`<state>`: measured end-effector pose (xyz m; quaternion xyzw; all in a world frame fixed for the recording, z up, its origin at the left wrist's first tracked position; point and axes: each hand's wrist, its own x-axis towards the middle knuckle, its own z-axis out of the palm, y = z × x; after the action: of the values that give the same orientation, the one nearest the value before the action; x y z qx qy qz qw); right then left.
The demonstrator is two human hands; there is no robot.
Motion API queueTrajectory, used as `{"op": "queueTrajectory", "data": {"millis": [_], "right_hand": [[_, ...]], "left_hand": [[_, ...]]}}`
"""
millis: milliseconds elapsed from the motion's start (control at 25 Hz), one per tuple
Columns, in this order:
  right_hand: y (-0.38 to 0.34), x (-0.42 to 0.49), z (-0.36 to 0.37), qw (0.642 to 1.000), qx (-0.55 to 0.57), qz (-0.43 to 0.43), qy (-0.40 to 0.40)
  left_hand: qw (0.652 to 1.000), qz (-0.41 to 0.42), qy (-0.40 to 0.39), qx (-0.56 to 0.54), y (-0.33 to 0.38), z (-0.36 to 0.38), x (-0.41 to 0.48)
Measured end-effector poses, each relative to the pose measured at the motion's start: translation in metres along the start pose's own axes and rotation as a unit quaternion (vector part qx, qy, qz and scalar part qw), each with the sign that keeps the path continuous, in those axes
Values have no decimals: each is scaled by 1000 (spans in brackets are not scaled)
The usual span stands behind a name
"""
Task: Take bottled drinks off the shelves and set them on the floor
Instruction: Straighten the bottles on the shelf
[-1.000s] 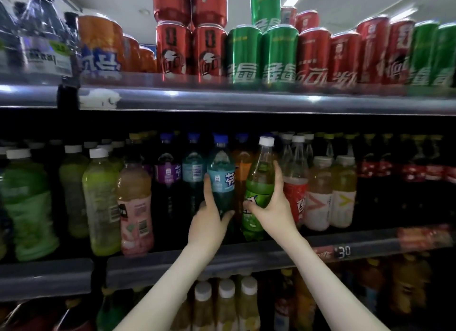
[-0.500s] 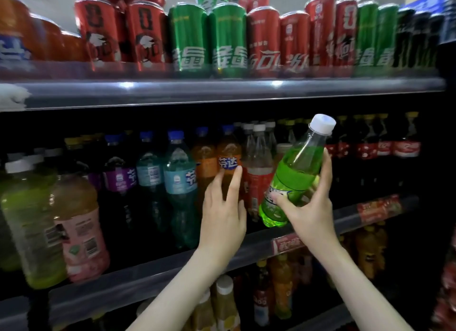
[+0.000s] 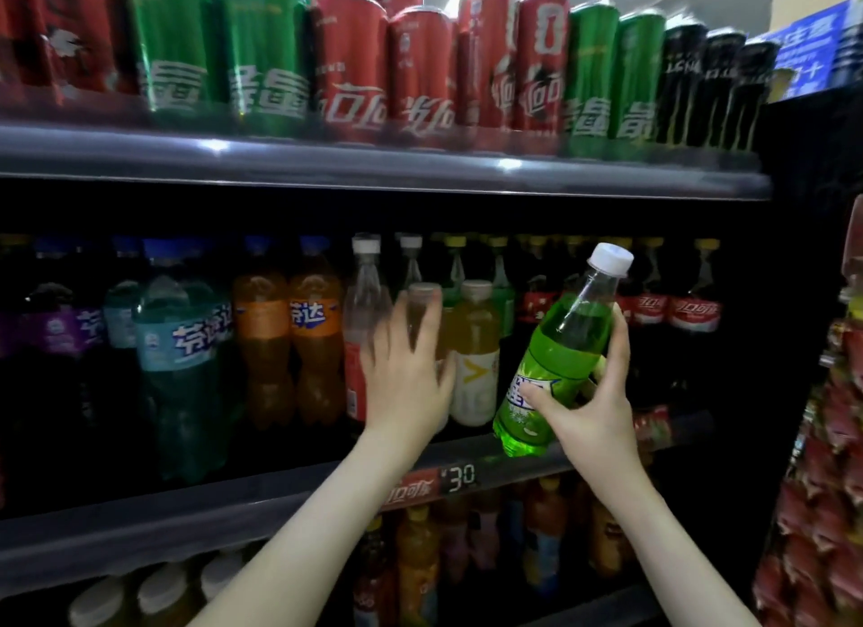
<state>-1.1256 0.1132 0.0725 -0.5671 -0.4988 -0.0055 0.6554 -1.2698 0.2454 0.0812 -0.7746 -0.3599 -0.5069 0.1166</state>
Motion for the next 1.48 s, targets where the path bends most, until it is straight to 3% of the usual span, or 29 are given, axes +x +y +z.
{"op": "queueTrajectory", "data": {"millis": [120,240,400,640,760,840,1000,1200,1480], "right_hand": [[8,14,-5,1000,9,6,-10],[11,25,-11,999,24,-9,-23],[10,35,-15,998,53,-33,-8],[18,36,-1,996,73,-41,-7],[19,33,7,996,77,-46,-15],[17,31,11,996,75,-55,-18],[11,24,18,994,88,-66,-21],[0,17,45,992,87,-60,-67],[-10,27,102,982,5,-53,-180]], "left_hand": [[998,26,-30,45,21,17,11],[996,-11,-11,85,28,25,29],[988,-78,-52,120,29,30,44],[995,-35,38,-86,33,11,35],[979,-77,-32,-185,30,-7,10],[976,-83,-53,-194,27,-14,-5],[956,-133,41,-257,20,-40,-10],[937,-128,123,-302,0,-86,-10],[925,-208,123,-293,-27,-107,-9]]}}
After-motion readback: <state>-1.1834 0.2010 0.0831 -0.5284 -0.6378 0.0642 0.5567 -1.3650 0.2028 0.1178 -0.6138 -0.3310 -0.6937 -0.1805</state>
